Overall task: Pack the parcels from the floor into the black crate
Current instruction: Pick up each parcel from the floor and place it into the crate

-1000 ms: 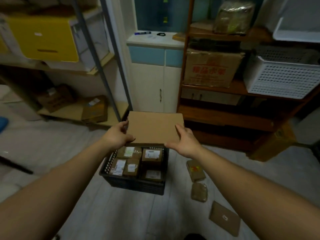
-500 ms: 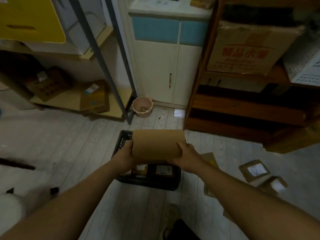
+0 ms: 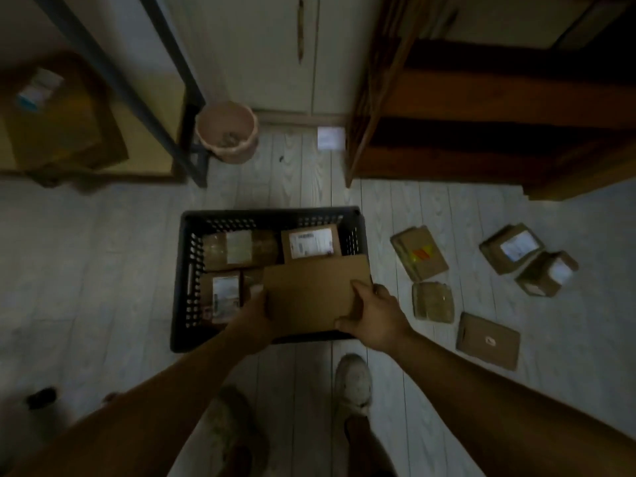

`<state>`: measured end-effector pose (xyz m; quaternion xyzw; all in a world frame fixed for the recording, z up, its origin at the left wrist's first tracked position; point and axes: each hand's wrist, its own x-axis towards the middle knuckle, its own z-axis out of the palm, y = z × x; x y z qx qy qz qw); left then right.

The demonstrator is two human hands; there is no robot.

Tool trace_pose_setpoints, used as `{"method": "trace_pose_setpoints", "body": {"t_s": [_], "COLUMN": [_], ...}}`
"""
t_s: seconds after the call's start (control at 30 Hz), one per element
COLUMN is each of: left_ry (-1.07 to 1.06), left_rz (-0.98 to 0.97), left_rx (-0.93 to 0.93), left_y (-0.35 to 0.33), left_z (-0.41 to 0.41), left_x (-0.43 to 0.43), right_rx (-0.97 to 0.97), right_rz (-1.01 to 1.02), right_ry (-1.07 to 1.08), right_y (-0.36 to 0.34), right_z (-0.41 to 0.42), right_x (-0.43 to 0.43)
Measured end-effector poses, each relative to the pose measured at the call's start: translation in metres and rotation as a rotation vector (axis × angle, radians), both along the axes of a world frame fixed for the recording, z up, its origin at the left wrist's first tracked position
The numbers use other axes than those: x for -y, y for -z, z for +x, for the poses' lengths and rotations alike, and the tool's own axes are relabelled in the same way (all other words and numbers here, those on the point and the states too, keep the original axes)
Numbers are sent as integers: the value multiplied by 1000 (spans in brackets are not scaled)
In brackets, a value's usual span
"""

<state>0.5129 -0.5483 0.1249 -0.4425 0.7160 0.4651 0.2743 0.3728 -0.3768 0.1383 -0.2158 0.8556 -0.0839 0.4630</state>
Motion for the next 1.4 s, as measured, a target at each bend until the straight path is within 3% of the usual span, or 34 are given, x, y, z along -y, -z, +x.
{"method": "trace_pose_setpoints", "body": {"t_s": [0.17, 0.27, 0.5, 0.73, 0.87, 1.1, 1.27, 1.4], "left_ry": [19, 0, -30, -13, 123, 554, 576, 472], "left_rz": [88, 36, 114, 80, -13, -163, -171, -130], "left_rx": [-22, 19, 110, 86, 112, 155, 87, -47], "left_y": [102, 160, 240, 317, 289, 332, 314, 289], "left_z": [-17, -23, -48, -21, -37, -37, -43, -37], "left_x": [3, -4, -21, 0, -6, -14, -17, -8], "right_rx": [-73, -110, -305, -226, -135, -86, 7, -44], "right_rz": [80, 130, 133, 123, 108, 166, 216, 121], "right_ry": [-15, -70, -196, -139, -32, -4, -5, -37], "right_y": [92, 139, 198, 238, 264, 304, 319, 311], "right_z": [6, -2, -6, -1, -3, -6, -10, -6], "right_x": [9, 7, 3, 16, 22, 21, 25, 21]}}
